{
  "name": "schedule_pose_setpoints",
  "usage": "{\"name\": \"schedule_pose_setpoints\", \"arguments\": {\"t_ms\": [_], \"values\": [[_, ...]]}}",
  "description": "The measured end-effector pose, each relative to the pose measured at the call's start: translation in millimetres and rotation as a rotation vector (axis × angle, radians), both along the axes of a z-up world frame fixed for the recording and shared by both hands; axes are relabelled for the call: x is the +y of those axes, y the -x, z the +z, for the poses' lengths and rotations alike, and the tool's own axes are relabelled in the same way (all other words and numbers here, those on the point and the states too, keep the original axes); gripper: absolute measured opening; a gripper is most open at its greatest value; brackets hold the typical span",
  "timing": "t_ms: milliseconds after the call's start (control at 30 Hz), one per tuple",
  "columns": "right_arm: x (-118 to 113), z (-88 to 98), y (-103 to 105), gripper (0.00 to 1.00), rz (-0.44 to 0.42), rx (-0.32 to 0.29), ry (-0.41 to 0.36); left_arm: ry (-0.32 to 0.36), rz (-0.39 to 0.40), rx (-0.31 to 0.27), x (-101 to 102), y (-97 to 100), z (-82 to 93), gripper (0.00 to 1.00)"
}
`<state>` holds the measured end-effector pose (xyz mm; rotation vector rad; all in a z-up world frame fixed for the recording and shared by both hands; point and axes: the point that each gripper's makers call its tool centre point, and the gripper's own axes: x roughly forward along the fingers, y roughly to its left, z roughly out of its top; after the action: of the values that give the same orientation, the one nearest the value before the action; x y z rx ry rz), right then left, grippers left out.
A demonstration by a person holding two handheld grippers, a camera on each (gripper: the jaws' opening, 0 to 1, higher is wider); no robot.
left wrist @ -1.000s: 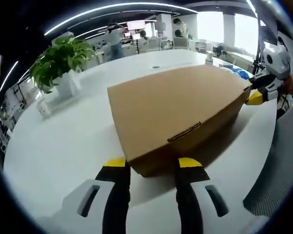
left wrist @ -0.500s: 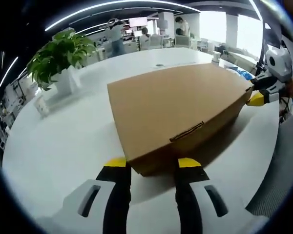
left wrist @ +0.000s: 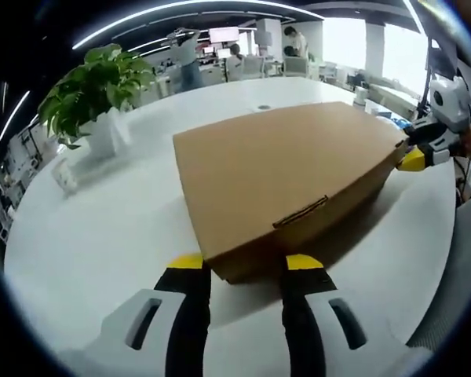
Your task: Operate the shoe box by opening the lid, removing the specified soft item, and placing it in the target area until the item is outside and the box remains undamaged.
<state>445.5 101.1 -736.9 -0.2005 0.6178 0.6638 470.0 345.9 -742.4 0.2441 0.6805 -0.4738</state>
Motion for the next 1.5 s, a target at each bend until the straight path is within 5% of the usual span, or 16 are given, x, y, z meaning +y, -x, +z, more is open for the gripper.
{"name": "schedule_pose_setpoints", "arguments": {"t_ms": [467,800,1500], "values": [[-1,-0.6,-25,0.33,-0.008,0.015,0.015,0.002,-0.002,0.007,-1,-24.8,-0.1,0.33],[-6,0.7,-26,0.34,-0.026,0.035,-0.019,0.032,-0.013,-0.002,0,-24.9,0.0,0.35],[-68,56.9,10,0.55,-0.162,-0.099,-0.058,0.159,0.017,-0.109,4,28.8,54.6,0.62]]}}
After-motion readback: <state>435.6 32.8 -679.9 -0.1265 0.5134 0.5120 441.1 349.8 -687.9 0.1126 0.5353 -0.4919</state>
